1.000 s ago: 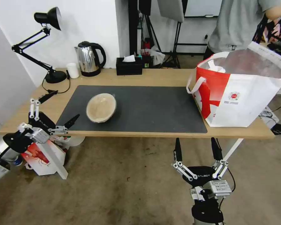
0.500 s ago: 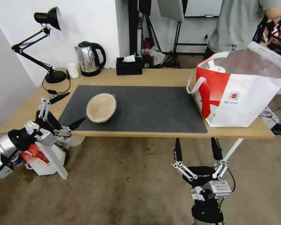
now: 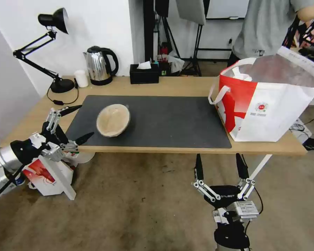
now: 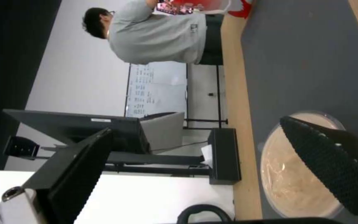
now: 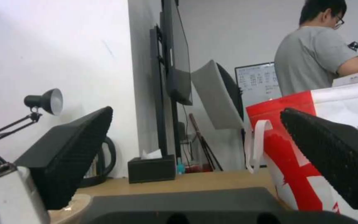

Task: Pick up the trash from the table and place it into the takeout bag.

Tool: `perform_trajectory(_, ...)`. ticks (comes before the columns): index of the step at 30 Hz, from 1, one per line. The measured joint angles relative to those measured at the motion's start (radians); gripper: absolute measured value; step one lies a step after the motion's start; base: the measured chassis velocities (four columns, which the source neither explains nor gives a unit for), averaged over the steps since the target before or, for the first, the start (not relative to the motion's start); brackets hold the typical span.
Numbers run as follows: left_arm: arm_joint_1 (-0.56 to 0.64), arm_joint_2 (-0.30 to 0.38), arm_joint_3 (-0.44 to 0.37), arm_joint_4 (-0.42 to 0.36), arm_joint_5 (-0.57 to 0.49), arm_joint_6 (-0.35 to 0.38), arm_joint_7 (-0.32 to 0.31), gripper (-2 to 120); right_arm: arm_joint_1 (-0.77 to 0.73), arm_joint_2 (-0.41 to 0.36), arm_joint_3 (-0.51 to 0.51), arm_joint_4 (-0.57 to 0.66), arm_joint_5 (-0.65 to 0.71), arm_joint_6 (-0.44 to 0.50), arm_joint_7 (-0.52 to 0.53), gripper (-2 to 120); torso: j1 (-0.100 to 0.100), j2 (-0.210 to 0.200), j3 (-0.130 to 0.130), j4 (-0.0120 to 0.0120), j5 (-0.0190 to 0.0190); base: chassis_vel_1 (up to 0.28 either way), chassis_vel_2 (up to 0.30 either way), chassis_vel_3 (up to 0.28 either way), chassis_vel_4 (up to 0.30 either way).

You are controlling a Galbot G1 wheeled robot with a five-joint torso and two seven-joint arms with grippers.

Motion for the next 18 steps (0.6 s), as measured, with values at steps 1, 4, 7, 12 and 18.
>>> perform_trajectory(1, -0.006, 0.005, 0.0, 0.008, 0.013, 0.0, 0.002, 100, 0.0, 0.0, 0.0, 0.0, 0.0, 0.0, 0.0, 100, 0.0, 0.0, 0.0, 0.0, 0.0, 0.0, 0.0, 0.0, 0.0)
perform_trajectory(4, -0.011, 0.013, 0.0, 0.019, 0.041, -0.006, 0.005, 100, 0.0, 0.0, 0.0, 0.0, 0.0, 0.0, 0.0, 100, 0.0, 0.0, 0.0, 0.0001, -0.0001, 0.0, 0.0, 0.0, 0.0)
perform_trajectory(7, -0.012, 0.03, -0.006, 0.019, 0.044, -0.007, 0.01, 100, 0.0, 0.0, 0.0, 0.0, 0.0, 0.0, 0.0, 100, 0.0, 0.0, 0.0, 0.0001, 0.0, 0.0, 0.0, 0.0, 0.0)
perform_trajectory(12, -0.006, 0.089, -0.01, 0.004, 0.041, -0.001, 0.028, 100, 0.0, 0.0, 0.0, 0.0, 0.0, 0.0, 0.0, 100, 0.0, 0.0, 0.0, 0.0, 0.0, 0.0, 0.0, 0.0, 0.0)
perform_trajectory(18, -0.006, 0.096, -0.001, 0.001, 0.04, 0.005, 0.032, 100, 0.0, 0.0, 0.0, 0.0, 0.0, 0.0, 0.0, 100, 0.0, 0.0, 0.0, 0.0, 0.0001, 0.0, 0.0, 0.0, 0.0)
